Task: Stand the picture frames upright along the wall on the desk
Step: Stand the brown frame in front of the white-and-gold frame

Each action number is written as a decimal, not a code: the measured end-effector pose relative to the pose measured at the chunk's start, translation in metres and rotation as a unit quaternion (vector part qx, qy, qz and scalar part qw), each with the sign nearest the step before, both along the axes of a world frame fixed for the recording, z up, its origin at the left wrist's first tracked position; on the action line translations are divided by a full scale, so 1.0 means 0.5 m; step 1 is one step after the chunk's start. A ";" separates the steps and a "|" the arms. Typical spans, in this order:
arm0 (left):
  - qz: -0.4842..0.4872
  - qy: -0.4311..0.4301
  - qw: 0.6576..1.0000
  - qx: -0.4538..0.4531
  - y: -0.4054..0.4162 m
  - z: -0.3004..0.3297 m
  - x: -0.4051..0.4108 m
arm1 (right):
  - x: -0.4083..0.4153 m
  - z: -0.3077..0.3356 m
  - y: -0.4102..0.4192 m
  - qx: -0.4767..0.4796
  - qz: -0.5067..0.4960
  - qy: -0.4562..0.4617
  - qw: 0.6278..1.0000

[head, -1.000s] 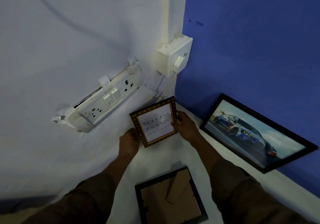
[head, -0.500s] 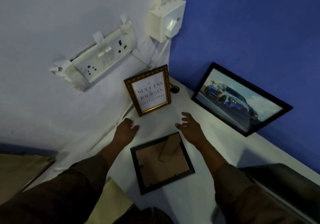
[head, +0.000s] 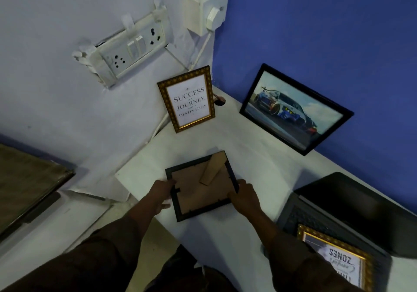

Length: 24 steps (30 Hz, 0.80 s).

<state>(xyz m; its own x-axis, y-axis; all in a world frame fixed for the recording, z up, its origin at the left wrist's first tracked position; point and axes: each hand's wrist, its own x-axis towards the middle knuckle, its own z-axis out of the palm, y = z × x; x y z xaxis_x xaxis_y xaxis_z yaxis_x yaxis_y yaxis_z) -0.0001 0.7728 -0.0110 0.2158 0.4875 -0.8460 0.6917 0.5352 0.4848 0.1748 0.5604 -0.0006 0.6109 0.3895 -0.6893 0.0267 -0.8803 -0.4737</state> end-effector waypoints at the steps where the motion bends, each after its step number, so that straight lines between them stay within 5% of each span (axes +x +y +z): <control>1: 0.030 -0.010 0.999 -0.025 -0.009 0.003 -0.003 | -0.001 -0.012 -0.010 0.000 -0.018 0.011 1.000; 8: 0.096 -0.050 0.991 -0.079 -0.021 0.005 -0.017 | -0.017 -0.016 -0.031 0.046 -0.102 0.062 0.992; 14: 0.008 -0.027 0.999 -0.041 -0.011 0.018 -0.007 | -0.010 -0.005 -0.037 0.116 -0.154 0.046 0.980; 20: 0.090 -0.148 0.979 -0.105 -0.007 0.105 0.041 | 0.002 0.034 -0.053 0.151 -0.002 -0.049 0.987; 24: 0.088 -0.170 0.980 -0.057 -0.012 0.171 0.083 | -0.006 0.070 -0.071 0.170 0.044 -0.061 0.983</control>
<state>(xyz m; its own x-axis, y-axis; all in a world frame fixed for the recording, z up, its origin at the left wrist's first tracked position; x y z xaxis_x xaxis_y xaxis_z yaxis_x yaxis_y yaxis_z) 0.0415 0.7668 0.0745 0.4153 0.4494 -0.7909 0.3935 0.6951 0.6016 0.1716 0.5248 0.0346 0.6346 0.6400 -0.4333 0.1715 -0.6632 -0.7285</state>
